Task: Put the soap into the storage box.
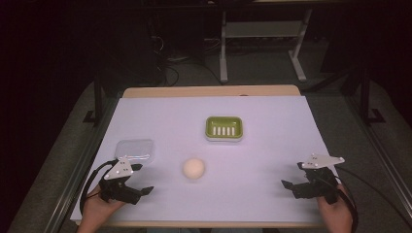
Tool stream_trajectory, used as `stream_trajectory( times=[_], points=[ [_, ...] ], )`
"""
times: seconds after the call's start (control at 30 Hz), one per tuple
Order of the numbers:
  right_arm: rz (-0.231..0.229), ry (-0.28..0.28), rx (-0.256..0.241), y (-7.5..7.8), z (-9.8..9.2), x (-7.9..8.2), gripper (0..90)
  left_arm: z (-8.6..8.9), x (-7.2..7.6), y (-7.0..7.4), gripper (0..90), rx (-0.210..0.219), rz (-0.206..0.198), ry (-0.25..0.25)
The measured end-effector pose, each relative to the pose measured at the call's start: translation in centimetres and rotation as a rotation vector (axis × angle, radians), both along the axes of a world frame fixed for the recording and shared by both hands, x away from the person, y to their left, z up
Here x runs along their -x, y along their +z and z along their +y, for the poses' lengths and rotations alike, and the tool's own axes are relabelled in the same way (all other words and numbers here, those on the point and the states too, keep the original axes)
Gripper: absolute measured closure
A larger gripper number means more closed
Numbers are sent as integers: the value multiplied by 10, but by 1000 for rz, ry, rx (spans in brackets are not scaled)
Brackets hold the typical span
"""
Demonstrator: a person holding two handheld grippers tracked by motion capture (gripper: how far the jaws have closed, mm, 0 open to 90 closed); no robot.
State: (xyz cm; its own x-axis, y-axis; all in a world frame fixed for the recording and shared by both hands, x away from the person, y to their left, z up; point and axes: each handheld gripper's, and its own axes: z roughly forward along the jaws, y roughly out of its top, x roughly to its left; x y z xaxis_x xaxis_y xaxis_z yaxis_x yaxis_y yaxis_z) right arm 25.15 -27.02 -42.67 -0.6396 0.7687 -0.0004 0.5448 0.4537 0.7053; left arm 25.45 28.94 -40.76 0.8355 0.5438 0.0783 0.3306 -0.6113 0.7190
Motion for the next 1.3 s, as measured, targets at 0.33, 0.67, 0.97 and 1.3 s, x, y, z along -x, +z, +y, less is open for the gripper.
stream_trajectory(
  times=[0.33, 0.67, 0.97, 1.3],
  points=[
    [-14, 12, 21, 1, 6, 2, 136, -12, -3, 5, 146, -31, 17, -37],
    [-30, 16, 6, 5, 3, 4, 136, -37, -12, 21, 146, -55, 40, -125],
    [-35, 23, 10, 7, 4, 4, 136, -62, -25, 28, 147, -88, 53, -172],
    [-43, 22, 4, 8, 5, 5, 136, -88, -41, 29, 150, -148, 69, -216]
  ],
)
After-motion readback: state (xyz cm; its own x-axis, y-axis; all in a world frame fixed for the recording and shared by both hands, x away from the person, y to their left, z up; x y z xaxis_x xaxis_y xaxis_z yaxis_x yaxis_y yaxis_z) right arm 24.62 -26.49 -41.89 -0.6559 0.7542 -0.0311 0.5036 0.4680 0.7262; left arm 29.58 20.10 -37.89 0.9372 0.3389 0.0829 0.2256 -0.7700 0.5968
